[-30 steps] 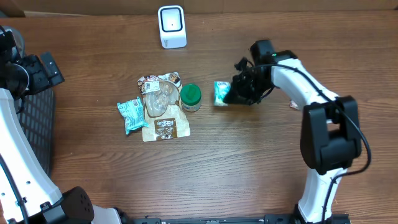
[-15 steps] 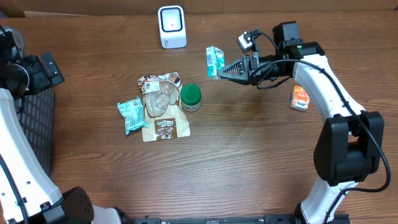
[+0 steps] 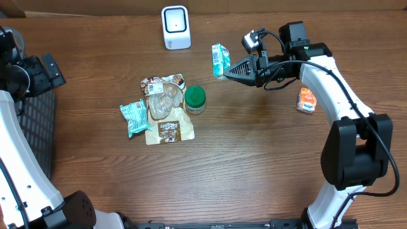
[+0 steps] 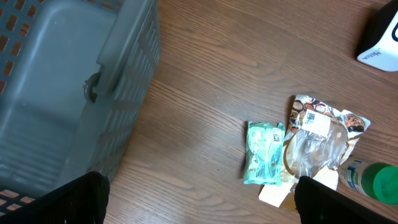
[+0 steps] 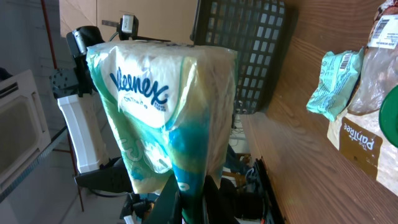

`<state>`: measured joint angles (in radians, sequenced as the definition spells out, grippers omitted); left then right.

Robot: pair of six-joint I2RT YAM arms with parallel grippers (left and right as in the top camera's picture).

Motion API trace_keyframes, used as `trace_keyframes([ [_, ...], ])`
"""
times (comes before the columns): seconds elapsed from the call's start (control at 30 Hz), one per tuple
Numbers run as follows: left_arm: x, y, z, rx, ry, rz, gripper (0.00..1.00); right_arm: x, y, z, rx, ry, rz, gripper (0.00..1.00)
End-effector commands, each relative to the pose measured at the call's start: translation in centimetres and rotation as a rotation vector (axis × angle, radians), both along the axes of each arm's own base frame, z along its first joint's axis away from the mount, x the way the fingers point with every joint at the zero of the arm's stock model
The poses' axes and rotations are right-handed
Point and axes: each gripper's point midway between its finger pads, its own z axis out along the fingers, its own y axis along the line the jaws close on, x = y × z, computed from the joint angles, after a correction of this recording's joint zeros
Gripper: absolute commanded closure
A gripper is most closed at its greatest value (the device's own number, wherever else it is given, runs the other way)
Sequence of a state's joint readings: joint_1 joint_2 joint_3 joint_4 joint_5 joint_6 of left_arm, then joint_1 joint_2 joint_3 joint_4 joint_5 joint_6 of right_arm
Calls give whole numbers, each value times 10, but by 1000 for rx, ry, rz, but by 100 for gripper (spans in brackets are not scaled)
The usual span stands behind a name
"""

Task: Scan the item barcode
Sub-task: 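Hold the teal pack up in front of the scanner window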

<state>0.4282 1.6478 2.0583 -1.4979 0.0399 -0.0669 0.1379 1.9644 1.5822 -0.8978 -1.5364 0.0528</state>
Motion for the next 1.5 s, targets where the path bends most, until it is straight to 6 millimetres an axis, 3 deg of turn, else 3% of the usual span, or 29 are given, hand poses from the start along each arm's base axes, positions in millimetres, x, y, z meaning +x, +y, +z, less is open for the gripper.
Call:
trace_keyframes([
  [0.0,0,3,5,21,-8,-14,1,0,-1,11,8,-39,0,96],
  [0.23,0,3,5,21,-8,-14,1,8,2,-17,-164,7,-57,96],
  [0.5,0,3,5,22,-8,-13,1,28,8,-51,-573,20,-202,96],
  [0.6,0,3,5,21,-8,-14,0,48,-5,-37,-846,-70,-356,96],
  [0.7,0,3,5,21,-8,-14,1,72,-12,-1,-1030,-231,-548,96],
  [0.87,0,3,5,21,-8,-14,1,108,2,53,-1198,-552,-808,96],
  [1.0,0,3,5,21,-8,-14,0,143,17,60,-1324,-812,-929,96],
  [1.1,0,3,5,21,-8,-14,0,169,32,50,-1424,-995,-937,96],
  [1.27,0,3,5,21,-8,-14,1,219,62,10,-1558,-1323,-840,96],
  [1.47,0,3,5,21,-8,-14,1,253,86,-41,-1685,-1633,-652,96],
])
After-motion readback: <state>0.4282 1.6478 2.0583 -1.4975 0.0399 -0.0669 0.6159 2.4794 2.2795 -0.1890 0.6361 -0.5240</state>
